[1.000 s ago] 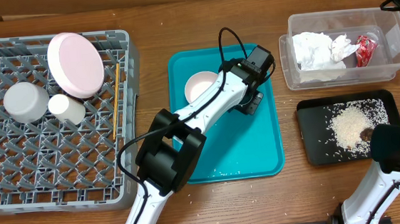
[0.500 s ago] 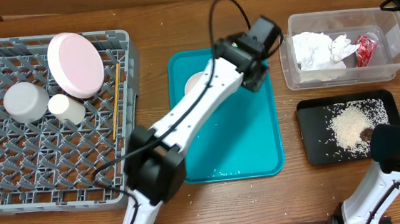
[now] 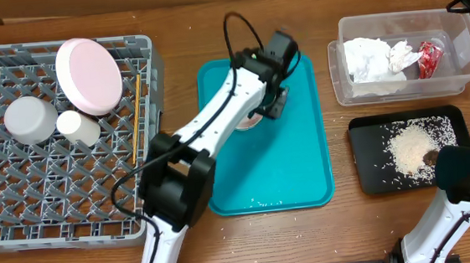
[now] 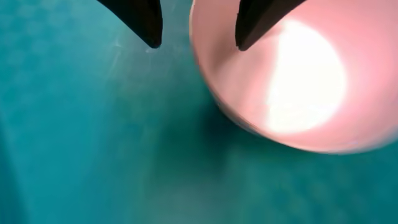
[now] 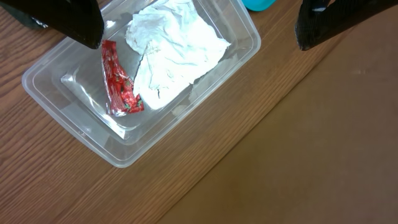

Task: Sort waste into correct bins and load items into the dishwasher
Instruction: 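Reach the left gripper to the pink bowl and grasp its rim, then carry the pink bowl to the dish rack with the left gripper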

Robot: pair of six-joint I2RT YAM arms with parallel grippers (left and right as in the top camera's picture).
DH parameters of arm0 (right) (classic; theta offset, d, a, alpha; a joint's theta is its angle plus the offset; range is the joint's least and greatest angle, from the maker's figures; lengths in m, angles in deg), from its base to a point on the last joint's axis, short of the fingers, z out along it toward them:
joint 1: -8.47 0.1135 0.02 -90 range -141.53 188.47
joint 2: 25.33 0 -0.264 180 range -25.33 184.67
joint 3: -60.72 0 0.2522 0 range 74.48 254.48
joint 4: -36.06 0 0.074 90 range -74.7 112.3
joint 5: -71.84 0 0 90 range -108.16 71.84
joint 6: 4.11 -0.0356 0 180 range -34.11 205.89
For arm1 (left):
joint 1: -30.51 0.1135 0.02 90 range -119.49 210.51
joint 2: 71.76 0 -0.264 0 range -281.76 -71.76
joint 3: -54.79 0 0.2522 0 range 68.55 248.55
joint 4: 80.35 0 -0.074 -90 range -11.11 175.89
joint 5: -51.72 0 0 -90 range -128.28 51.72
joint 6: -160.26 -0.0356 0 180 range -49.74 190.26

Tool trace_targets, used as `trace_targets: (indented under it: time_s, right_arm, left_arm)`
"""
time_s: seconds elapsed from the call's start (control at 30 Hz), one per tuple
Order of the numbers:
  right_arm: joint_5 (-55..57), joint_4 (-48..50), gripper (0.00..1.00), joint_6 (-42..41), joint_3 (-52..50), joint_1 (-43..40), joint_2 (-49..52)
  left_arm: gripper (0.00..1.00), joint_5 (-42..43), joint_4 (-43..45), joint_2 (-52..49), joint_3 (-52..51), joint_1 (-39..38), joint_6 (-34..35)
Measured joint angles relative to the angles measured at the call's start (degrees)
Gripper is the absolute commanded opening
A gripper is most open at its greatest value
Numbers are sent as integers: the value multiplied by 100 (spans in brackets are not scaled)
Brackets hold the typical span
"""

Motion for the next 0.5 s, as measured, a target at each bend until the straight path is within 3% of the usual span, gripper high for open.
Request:
trace_targets:
  time_s: [0.13,0.27,0.5]
  right_arm:
    - [0,0,100,2,0,0,0]
    - [-2,4,100,4,0,0,0]
    - [-2,0,100,0,0,0,0]
  left_arm:
    - [33,153,74,-136,-192,-28,44]
    - [5,210,186,-136,-190,-39,70]
    - [4,146,138,-133,-129,-37,125]
